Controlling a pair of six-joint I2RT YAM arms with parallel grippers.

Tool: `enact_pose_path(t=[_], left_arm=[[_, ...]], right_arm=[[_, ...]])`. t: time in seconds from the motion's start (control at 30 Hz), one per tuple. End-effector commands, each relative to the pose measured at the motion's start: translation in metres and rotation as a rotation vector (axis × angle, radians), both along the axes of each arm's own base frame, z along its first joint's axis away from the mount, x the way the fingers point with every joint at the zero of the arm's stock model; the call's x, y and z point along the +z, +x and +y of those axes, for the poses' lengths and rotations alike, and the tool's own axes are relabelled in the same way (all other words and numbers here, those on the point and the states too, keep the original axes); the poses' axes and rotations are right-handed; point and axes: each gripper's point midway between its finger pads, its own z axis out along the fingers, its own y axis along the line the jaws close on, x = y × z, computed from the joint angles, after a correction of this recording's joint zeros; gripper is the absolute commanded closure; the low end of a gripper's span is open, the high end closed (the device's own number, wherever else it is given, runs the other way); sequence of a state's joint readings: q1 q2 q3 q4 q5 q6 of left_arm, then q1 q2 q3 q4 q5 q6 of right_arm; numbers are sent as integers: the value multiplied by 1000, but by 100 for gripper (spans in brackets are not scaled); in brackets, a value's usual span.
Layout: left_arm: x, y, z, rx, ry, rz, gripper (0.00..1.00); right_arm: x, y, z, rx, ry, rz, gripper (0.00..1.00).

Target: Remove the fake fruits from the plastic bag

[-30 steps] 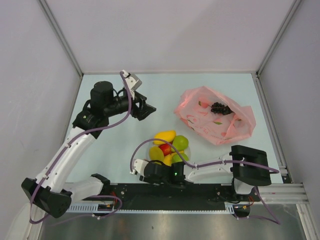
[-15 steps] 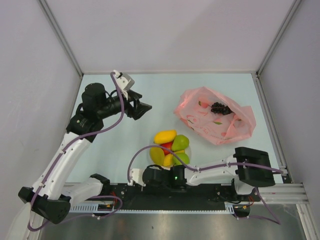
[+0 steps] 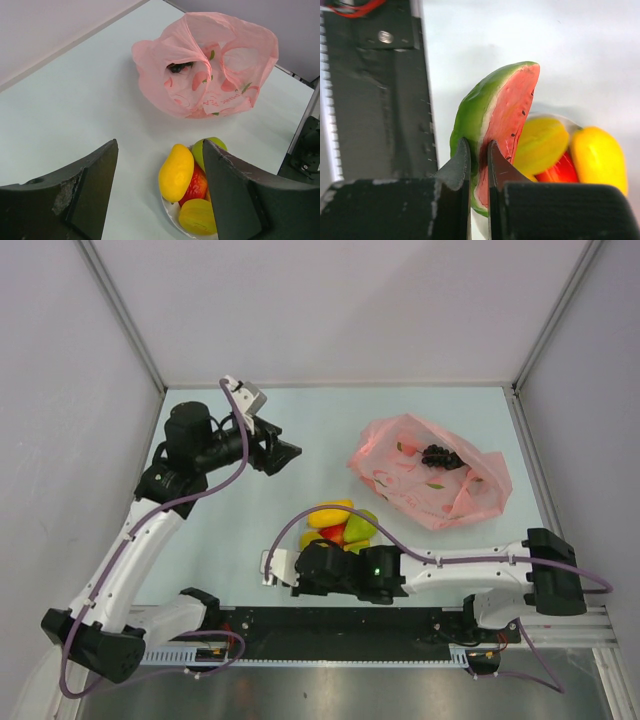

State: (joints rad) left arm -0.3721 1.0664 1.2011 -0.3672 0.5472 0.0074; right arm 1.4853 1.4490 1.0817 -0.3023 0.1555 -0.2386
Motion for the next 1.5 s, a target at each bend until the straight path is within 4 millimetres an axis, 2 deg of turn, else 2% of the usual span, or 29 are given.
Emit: enact_pose_path(t=[0.0, 0.27, 0.63, 0.8, 0.93, 1.1, 1.47], left_arm=[[24, 0, -4, -20, -58, -20, 27], [20, 0, -4, -19, -61, -14, 27], [14, 1, -5, -15, -70, 7, 23], [13, -2, -4, -19, -77, 9, 23], [11, -3, -2, -14, -76, 9, 23], [12, -3, 0, -9, -80, 10, 23], [11, -5, 4, -1, -96, 12, 24]], right_arm=[[4, 24, -3, -76, -16, -85, 100], [-14, 31, -15, -99, -60, -54, 100], [-35, 28, -26, -114, -96, -19, 100], [-40, 24, -29, -111, -99, -14, 100], [-36, 17, -24, -97, -76, -19, 100], [-41, 11, -22, -94, -83, -9, 100], [-48, 24, -28, -149, -89, -16, 99]])
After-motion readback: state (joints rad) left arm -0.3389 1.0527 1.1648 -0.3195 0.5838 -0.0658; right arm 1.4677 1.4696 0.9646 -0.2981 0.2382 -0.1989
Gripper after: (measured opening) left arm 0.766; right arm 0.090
